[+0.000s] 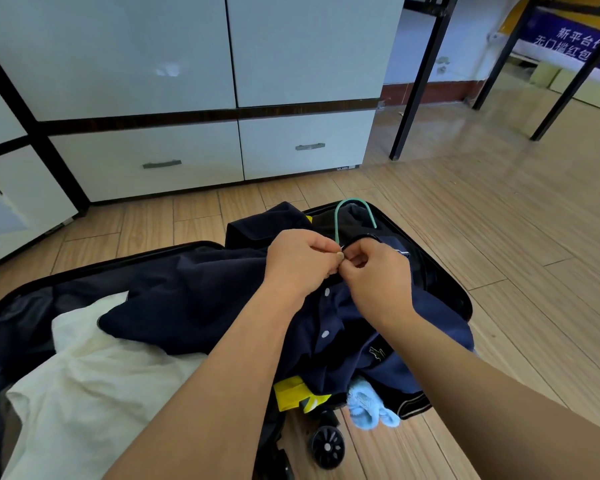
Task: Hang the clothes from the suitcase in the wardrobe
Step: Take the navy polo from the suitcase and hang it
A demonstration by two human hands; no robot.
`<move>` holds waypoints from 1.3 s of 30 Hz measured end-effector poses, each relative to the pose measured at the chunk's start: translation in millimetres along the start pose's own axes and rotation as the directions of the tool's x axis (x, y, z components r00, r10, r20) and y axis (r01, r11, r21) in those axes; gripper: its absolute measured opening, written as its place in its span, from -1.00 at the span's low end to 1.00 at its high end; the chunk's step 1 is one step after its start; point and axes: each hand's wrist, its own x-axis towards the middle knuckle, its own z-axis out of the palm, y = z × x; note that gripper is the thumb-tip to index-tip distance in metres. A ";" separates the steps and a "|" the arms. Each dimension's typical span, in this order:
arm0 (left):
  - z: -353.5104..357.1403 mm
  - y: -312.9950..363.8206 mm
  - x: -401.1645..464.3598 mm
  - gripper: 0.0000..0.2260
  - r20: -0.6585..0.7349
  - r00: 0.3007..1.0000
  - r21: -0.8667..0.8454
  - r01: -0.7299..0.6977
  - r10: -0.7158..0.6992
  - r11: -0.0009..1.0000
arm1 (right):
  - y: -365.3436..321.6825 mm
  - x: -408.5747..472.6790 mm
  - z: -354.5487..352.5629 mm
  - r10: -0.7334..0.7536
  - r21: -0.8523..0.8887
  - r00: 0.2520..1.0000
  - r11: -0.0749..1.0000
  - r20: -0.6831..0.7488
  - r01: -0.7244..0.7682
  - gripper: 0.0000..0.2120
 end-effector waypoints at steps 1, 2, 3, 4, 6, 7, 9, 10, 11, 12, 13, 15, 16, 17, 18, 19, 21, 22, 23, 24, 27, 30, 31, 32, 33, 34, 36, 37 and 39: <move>0.8 1.5 0.2 -0.81 0.006 1.000 -0.035 0.024 -0.024 0.999 | -0.1 0.7 -1.0 0.034 0.053 0.999 0.998 -0.004 -0.034 -0.96; 1.4 2.1 0.6 -0.81 -0.013 0.999 -0.055 0.042 -0.042 0.998 | -1.1 0.6 -1.5 0.081 0.129 0.997 0.988 0.001 -0.080 -0.94; 1.8 1.0 1.7 -0.80 -0.047 0.997 -0.060 0.055 -0.058 0.997 | -2.3 -0.1 -1.0 0.131 0.208 0.991 0.969 0.015 -0.132 -0.92; 2.3 -1.3 3.2 -0.80 -0.080 0.994 -0.067 0.071 -0.076 0.995 | -3.8 -1.4 -0.2 0.176 0.288 0.984 0.941 0.038 -0.180 -0.91; 2.6 -4.3 4.4 -0.82 -0.111 0.985 -0.121 0.121 -0.135 0.985 | -5.9 -3.1 1.5 0.227 0.418 0.969 0.875 0.095 -0.246 -0.91; 2.7 -4.4 3.8 -0.83 -0.110 0.981 -0.150 0.145 -0.162 0.978 | -6.3 -3.4 1.1 0.232 0.451 0.966 0.854 0.119 -0.260 -0.90; 1.9 -4.1 4.1 -0.85 -0.103 0.977 -0.180 0.169 -0.189 0.969 | -5.9 -2.9 -0.1 0.219 0.477 0.964 0.838 0.153 -0.266 -0.87; 1.0 -4.0 4.4 -0.85 -0.097 0.975 -0.189 0.178 -0.199 0.966 | -5.5 -3.0 -0.7 0.213 0.482 0.963 0.835 0.165 -0.267 -0.87; 0.1 -3.6 4.7 -0.85 -0.084 0.974 -0.201 0.190 -0.210 0.961 | -5.1 -3.0 -1.1 0.207 0.482 0.963 0.834 0.174 -0.266 -0.88; -0.8 -3.1 5.0 -0.85 -0.065 0.973 -0.211 0.203 -0.221 0.956 | -4.9 -3.2 -1.3 0.198 0.479 0.963 0.838 0.182 -0.263 -0.89; -1.8 -3.1 5.4 -0.86 -0.041 0.972 -0.220 0.217 -0.232 0.951 | -4.8 -3.8 -1.3 0.185 0.470 0.964 0.845 0.189 -0.254 -0.89; -4.4 -3.1 7.0 -0.86 0.002 0.971 -0.210 0.235 -0.240 0.949 | -3.8 -5.3 -1.7 0.149 0.451 0.968 0.864 0.201 -0.226 -0.86; -6.2 -3.1 7.7 -0.86 0.014 0.972 -0.189 0.233 -0.235 0.954 | -3.6 -5.7 -2.8 0.134 0.445 0.969 0.869 0.209 -0.216 -0.86; -7.8 -3.0 8.2 -0.87 0.023 0.974 -0.165 0.227 -0.226 0.960 | -3.6 -5.7 -4.3 0.126 0.449 0.966 0.867 0.224 -0.217 -0.85; -9.4 -2.8 8.2 -0.87 0.033 0.976 -0.144 0.218 -0.215 0.965 | -3.2 -4.9 -6.1 0.128 0.468 0.959 0.851 0.251 -0.236 -0.85; -10.2 -2.8 7.9 -0.88 0.045 0.978 -0.122 0.206 -0.202 0.971 | -2.5 -3.6 -8.2 0.136 0.494 0.947 0.826 0.292 -0.271 -0.85; -10.3 -3.6 6.1 -0.88 0.076 0.983 -0.065 0.174 -0.169 0.983 | -0.2 -1.1 -12.3 0.157 0.519 0.917 0.783 0.368 -0.343 -0.88; -9.9 -4.3 5.0 -0.87 0.094 0.984 -0.031 0.153 -0.149 0.988 | 1.4 -0.7 -13.6 0.175 0.525 0.904 0.765 0.389 -0.374 -0.90; -9.2 -5.2 4.1 -0.85 0.112 0.985 0.001 0.131 -0.130 0.991 | 2.7 -0.6 -14.2 0.194 0.532 0.893 0.744 0.405 -0.403 -0.92; -8.6 -6.2 3.3 -0.84 0.124 0.986 0.026 0.111 -0.114 0.993 | 4.0 -1.3 -14.1 0.210 0.538 0.882 0.725 0.421 -0.430 -0.92; -6.5 -6.4 2.9 -0.84 0.139 0.987 0.048 0.070 -0.077 0.996 | 6.6 -2.4 -11.3 0.248 0.554 0.864 0.683 0.438 -0.476 -0.92; -1.4 -2.8 -0.1 -0.91 0.121 0.993 0.111 -0.012 -0.001 0.994 | 7.0 -0.7 -10.0 0.270 0.558 0.876 0.686 0.401 -0.467 -0.93; 0.2 -1.4 -1.2 -0.94 0.103 0.993 0.182 -0.068 0.050 0.981 | 6.4 -0.8 -9.6 0.265 0.551 0.882 0.700 0.390 -0.454 -0.91; 1.2 -0.2 -2.2 -0.94 0.074 0.992 0.265 -0.119 0.102 0.957 | 5.6 -1.5 -9.2 0.256 0.542 0.889 0.717 0.380 -0.438 -0.90; 1.6 0.6 -2.5 -0.92 0.038 0.988 0.348 -0.153 0.149 0.925 | 4.5 -2.3 -8.2 0.244 0.534 0.897 0.734 0.369 -0.419 -0.91; 1.3 1.0 -2.0 -0.89 0.011 0.982 0.412 -0.175 0.187 0.894 | 3.5 -3.5 -7.2 0.235 0.524 0.906 0.752 0.351 -0.399 -0.93; 0.4 1.1 0.6 -0.88 0.000 0.970 0.497 -0.211 0.244 0.841 | 1.8 -4.7 -5.5 0.228 0.481 0.926 0.802 0.300 -0.354 -0.95; 0.3 1.6 1.2 -0.88 0.007 0.964 0.532 -0.228 0.265 0.816 | 1.6 -4.6 -4.7 0.229 0.454 0.932 0.824 0.279 -0.338 -0.93; 0.8 0.3 2.1 -0.91 0.006 0.960 0.553 -0.236 0.280 0.799 | 0.5 -4.2 -4.3 0.227 0.423 0.938 0.846 0.263 -0.324 -0.89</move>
